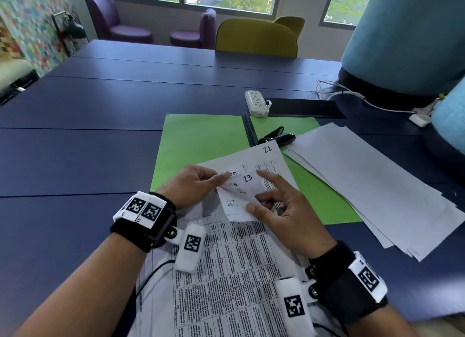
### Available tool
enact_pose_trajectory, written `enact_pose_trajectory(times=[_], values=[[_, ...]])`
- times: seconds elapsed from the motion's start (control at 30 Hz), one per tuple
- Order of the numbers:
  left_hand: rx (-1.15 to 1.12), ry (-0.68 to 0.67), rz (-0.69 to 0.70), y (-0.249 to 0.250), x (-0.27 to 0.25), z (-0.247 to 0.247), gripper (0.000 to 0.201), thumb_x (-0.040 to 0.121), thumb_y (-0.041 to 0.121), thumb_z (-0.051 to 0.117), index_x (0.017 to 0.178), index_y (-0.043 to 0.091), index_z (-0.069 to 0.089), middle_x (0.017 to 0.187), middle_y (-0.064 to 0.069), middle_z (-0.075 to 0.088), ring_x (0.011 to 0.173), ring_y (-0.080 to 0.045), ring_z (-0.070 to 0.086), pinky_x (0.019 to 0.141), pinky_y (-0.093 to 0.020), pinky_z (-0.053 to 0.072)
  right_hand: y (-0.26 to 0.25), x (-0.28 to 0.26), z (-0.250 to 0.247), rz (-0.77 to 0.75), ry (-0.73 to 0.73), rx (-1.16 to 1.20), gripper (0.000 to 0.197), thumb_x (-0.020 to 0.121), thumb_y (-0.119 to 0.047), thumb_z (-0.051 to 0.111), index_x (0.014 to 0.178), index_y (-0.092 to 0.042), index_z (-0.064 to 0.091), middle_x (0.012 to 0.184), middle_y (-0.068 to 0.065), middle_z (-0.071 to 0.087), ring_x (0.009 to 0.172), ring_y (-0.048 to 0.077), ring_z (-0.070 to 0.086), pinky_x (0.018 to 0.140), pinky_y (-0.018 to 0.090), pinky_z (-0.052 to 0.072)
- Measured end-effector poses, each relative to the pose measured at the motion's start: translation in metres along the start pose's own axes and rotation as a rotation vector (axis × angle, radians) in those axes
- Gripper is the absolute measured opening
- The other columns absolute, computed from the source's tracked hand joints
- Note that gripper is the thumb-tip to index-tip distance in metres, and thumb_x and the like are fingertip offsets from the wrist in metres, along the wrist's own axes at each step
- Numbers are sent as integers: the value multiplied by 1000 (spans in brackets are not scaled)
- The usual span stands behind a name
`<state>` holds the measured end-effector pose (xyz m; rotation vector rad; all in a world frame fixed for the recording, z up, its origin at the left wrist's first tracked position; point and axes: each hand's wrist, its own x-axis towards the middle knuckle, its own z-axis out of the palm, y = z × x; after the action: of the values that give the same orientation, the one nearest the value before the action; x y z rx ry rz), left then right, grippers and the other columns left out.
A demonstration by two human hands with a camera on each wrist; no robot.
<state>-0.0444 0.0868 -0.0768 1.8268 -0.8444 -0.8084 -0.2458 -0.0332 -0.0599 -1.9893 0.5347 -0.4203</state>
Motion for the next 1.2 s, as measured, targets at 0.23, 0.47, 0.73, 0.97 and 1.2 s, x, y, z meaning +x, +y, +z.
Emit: enact_pose_trajectory(times=[0.23, 0.47, 0.73, 0.97, 1.2], values=[[16, -75, 6, -2, 0, -4, 45, 77, 61, 72, 85, 17, 77, 76, 1, 75, 67, -14, 62, 68, -35, 50, 2, -2, 1, -23, 1, 41, 33, 77, -54, 66, 98, -31, 76, 87, -7, 73, 76, 2, 64, 61, 14, 46], [67, -86, -14, 0, -1, -6, 25, 80, 41, 79, 94, 21, 76, 87, 6, 79, 77, -10, 72, 71, -24, 53, 7, 3, 2, 97, -49, -61, 41, 91, -44, 64, 129, -28, 64, 100, -8, 71, 93, 11, 67, 86, 36, 58], [97, -55, 31, -3, 0, -6, 30, 78, 50, 77, 91, 23, 78, 88, 5, 78, 80, -10, 71, 81, -32, 56, 6, 3, 2, 57, -63, -121, 25, 89, -43, 67, 110, -31, 75, 97, -16, 73, 93, 4, 67, 86, 39, 57], [49, -20, 62, -2, 0, -2, 45, 75, 66, 60, 75, 23, 77, 63, -2, 59, 55, -13, 45, 61, -27, 39, 9, 5, 4, 42, -76, -169, 23, 89, -46, 67, 107, -34, 74, 95, -16, 71, 90, 5, 64, 84, 39, 56], [65, -25, 73, -5, 1, -3, 48, 72, 69, 62, 83, 25, 79, 92, -22, 72, 72, -19, 56, 73, -34, 45, 9, 5, 3, 27, -63, -175, 35, 88, -46, 68, 120, -31, 70, 97, -19, 68, 91, 1, 62, 88, 33, 55]])
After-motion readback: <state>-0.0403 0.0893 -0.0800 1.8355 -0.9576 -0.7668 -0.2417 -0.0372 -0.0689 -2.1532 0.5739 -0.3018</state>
